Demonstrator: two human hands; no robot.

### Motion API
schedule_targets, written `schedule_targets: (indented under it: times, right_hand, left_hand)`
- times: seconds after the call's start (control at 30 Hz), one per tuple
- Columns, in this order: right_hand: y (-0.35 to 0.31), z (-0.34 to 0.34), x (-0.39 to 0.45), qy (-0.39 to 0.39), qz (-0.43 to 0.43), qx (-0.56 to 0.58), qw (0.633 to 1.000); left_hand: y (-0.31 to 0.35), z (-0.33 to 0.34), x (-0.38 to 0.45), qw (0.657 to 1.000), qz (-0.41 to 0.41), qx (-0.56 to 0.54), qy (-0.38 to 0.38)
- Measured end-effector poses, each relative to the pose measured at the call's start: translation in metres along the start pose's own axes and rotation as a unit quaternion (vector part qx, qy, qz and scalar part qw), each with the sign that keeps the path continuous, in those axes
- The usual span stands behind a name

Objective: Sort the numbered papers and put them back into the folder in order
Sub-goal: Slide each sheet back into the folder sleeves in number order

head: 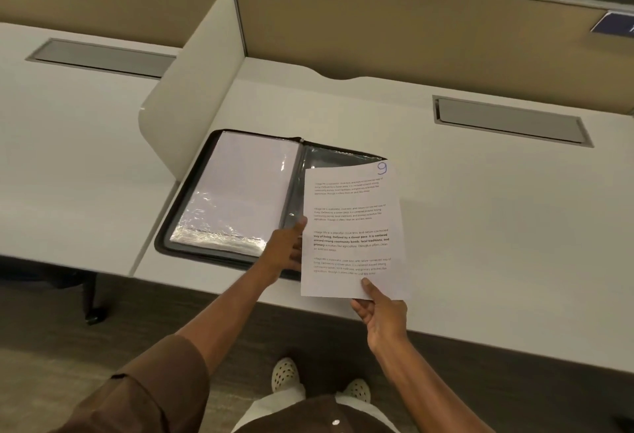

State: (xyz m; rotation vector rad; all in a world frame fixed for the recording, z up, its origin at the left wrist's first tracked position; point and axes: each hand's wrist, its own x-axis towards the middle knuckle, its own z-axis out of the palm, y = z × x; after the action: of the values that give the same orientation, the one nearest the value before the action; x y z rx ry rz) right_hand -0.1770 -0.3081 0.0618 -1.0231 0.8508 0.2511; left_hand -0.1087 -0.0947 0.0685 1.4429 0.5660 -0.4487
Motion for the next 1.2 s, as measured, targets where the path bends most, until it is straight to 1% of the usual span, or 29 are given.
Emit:
schedule_targets:
  times: [0.07,0.17,0.23,0.3,0.37,0.47,0.57,0.63,0.7,0.77,0.83,0.9,0.97,1.0,1.1,1.2]
  right_hand:
    - [0.001,0.004,0.001,-0.006,-0.003,-0.021,1.0]
    - [-0.002,0.004,0.005,-0.023,-0.006,-0.063,0.998]
    - [-0.008,0.001,0.008,-0.023,-0.003,-0.072,0.997]
    - [-0.016,-0.001,0.013,-0.018,-0.004,-0.091,0.996]
    - [-0.026,0.002,0.021,-0.03,-0.01,-0.147,0.989]
    - [-0.043,0.01,0.032,-0.079,0.005,-0.24,0.968]
    - [-0.056,0.021,0.038,-0.117,-0.006,-0.28,0.953]
    - [-0.057,0.03,0.041,-0.119,-0.013,-0.276,0.954]
    - [-0.053,0.037,0.045,-0.115,-0.013,-0.25,0.961]
    - [-0.047,0.043,0.051,-0.114,-0.009,-0.203,0.972]
    - [-0.043,0.047,0.055,-0.117,-0.005,-0.16,0.98]
    - [-0.04,0.05,0.058,-0.135,0.001,-0.142,0.981]
    - [-0.038,0.052,0.059,-0.163,0.0,-0.162,0.973]
    - [-0.037,0.053,0.059,-0.175,-0.002,-0.18,0.968]
    - [-0.038,0.052,0.059,-0.19,-0.003,-0.217,0.957]
    - [-0.043,0.05,0.06,-0.225,-0.004,-0.273,0.935]
  left_hand:
    - [-0.008,0.003,-0.003,1.0,0.026,0.002,0.0]
    - [-0.014,0.004,-0.005,0.996,0.07,0.025,0.053]
    - [-0.014,-0.002,-0.007,0.993,0.084,0.033,0.079]
    - [-0.014,-0.011,-0.008,0.992,0.087,0.037,0.086]
    - [-0.015,-0.023,-0.009,0.993,0.086,0.043,0.074]
    - [-0.015,-0.039,-0.013,0.997,0.071,0.038,0.018]
    - [-0.015,-0.049,-0.021,0.998,0.044,0.044,-0.03]
    - [-0.015,-0.053,-0.027,0.999,0.015,-0.002,-0.039]
    - [-0.019,-0.057,-0.036,0.991,-0.008,-0.119,-0.054]
    - [-0.026,-0.058,-0.044,0.972,-0.001,-0.231,-0.05]
    - [-0.038,-0.046,-0.054,0.956,0.024,-0.291,-0.025]
    - [-0.049,-0.024,-0.062,0.96,0.058,-0.275,0.011]
    - [-0.052,0.001,-0.071,0.961,0.08,-0.255,0.071]
    - [-0.051,0.012,-0.072,0.955,0.083,-0.261,0.111]
    - [-0.05,0.033,-0.071,0.931,0.073,-0.283,0.216]
    - [-0.058,0.043,-0.069,0.909,0.047,-0.291,0.295]
